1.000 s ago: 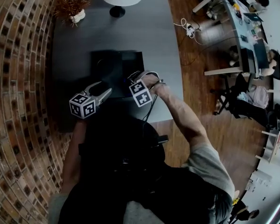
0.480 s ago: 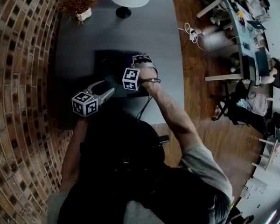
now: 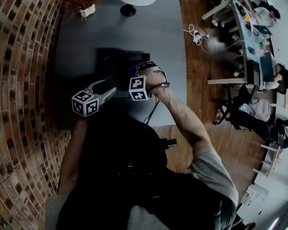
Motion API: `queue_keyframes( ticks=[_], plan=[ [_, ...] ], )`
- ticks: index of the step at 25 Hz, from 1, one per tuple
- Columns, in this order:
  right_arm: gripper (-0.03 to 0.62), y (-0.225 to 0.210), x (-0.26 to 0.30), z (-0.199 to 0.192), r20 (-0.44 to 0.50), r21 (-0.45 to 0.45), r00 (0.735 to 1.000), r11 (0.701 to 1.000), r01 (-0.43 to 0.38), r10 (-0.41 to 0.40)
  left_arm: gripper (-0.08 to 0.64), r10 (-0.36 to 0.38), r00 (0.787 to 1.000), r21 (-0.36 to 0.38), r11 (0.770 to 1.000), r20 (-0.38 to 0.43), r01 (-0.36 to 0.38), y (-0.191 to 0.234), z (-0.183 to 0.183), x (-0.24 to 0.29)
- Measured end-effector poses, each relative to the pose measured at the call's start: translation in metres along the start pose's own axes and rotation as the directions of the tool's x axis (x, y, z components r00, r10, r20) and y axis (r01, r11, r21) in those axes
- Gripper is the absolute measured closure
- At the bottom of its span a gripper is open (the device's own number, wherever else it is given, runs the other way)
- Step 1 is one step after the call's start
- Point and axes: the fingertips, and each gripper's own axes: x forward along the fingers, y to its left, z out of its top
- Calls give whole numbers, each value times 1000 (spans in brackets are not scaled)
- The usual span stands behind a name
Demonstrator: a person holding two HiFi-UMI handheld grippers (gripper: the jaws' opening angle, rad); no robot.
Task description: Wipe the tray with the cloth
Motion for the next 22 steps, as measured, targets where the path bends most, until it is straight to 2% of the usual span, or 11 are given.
queue_keyframes(
  ticks=[2,4,8,12,14,16,19,22],
  plan=[
    [457,-44,8,-26,-135,13,978,986,165,-162,328,0,1000,1,1000,1,0,0,0,0],
    [456,-60,19,-39,-231,-43,949,977,209,-213,328,-1,1000,-1,1000,1,1,-1,-1,0],
    [457,-52,43,-41,-377,-180,903,973,145,-204,328,-1,1000,1,1000,0,1,-1,-1,0],
    [457,-44,65,-38,-459,-220,877,975,41,-140,328,0,1000,0,1000,6,0,0,1,0],
    [457,-44,62,-39,-461,-253,879,967,0,-121,328,-3,1000,-2,1000,8,3,0,1,0],
    [457,-38,55,-37,-435,-300,897,952,-57,-83,328,-5,1000,-1,1000,6,5,0,1,0],
    [457,-5,41,-28,-361,-358,932,917,-178,39,328,-6,1000,-3,1000,4,6,2,0,-1],
    [457,40,22,-4,-212,-424,958,865,-268,193,328,-8,1000,-4,1000,5,8,1,0,-2]
  ],
)
